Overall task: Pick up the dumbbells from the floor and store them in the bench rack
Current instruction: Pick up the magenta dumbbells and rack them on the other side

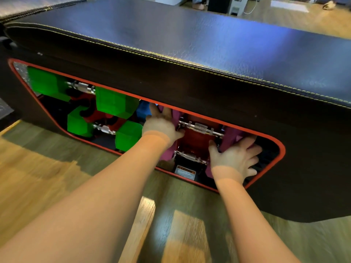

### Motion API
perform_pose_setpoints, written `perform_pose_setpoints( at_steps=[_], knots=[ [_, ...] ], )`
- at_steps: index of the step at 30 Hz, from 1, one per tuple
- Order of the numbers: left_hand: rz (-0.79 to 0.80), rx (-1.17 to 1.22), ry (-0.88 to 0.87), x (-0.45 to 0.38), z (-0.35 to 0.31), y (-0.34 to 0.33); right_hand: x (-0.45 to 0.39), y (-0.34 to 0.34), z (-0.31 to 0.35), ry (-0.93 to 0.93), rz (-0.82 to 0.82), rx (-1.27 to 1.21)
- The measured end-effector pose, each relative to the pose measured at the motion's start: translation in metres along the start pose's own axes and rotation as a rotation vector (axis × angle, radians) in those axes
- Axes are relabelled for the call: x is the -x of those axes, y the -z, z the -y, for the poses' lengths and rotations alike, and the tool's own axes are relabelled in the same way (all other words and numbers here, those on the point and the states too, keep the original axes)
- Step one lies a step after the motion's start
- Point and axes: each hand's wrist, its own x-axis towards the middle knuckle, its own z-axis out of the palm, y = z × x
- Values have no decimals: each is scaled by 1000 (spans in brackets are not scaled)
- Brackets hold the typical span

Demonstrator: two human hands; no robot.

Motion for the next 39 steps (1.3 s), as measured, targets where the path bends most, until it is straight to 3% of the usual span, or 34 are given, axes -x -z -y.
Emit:
perform_pose_setpoints(
  at_steps=[6, 13, 20, 23, 26, 28, 30, 32, 36, 39],
  knots=[
    [-7, -42, -20, 3, -1, 3, 2, -1, 0, -10, 11, 0],
    [-10, 68, 12, 3, 1, 6, 1, 0, 0, -8, 34, -11],
    [122, 124, 3, -2, 13, 7, 6, -3, -13, 21, 63, -253],
    [161, 202, -10, 4, 16, 17, 8, -4, -13, 16, 64, -328],
    [129, 482, 38, 15, 20, 14, 9, -2, -9, -37, 93, -455],
    [72, 785, 64, 26, 24, 6, 11, 7, -2, -117, 157, -531],
    [115, 998, 117, 46, 29, 8, 13, 18, 6, -227, 217, -578],
    [288, 889, 157, 77, 35, 31, 23, 37, 11, -299, 352, -520],
    [676, 562, 159, 128, 56, 107, 50, 102, 22, -275, 684, -300],
    [716, 541, 159, 170, 66, 188, 69, 182, 33, -269, 858, -264]
  ],
)
